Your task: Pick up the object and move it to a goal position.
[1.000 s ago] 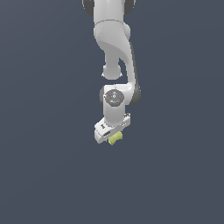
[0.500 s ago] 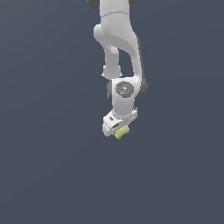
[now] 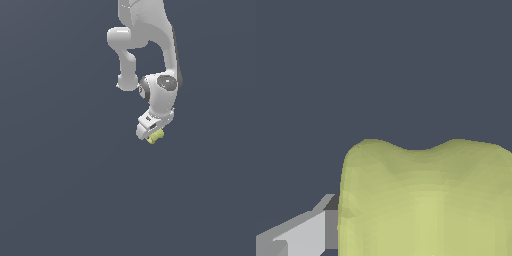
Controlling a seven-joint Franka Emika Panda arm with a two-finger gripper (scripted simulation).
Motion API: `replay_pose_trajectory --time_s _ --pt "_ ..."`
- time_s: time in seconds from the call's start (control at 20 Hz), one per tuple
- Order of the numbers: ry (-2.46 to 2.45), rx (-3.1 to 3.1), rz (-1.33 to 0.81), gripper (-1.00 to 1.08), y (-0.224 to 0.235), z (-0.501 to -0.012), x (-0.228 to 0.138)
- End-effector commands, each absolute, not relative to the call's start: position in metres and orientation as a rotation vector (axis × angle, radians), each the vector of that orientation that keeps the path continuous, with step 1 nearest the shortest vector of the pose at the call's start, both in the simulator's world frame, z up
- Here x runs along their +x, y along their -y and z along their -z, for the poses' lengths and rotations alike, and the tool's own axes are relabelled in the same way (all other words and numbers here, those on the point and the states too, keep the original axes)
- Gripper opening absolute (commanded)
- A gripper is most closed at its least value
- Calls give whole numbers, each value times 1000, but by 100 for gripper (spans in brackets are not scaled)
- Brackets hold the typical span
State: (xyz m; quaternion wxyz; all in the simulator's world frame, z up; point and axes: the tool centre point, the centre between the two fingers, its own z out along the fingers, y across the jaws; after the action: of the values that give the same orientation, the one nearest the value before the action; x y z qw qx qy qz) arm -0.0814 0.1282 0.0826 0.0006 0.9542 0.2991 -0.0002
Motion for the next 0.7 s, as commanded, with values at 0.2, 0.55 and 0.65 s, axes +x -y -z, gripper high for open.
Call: replay_pose_trajectory --time_s 0.2,0.55,0.65 --pt "-938 2996 0 -100 -180 -101 -121" --pt "-939 2997 0 -100 -214 -113 -145" --pt "-939 2997 0 -100 -219 -114 -148"
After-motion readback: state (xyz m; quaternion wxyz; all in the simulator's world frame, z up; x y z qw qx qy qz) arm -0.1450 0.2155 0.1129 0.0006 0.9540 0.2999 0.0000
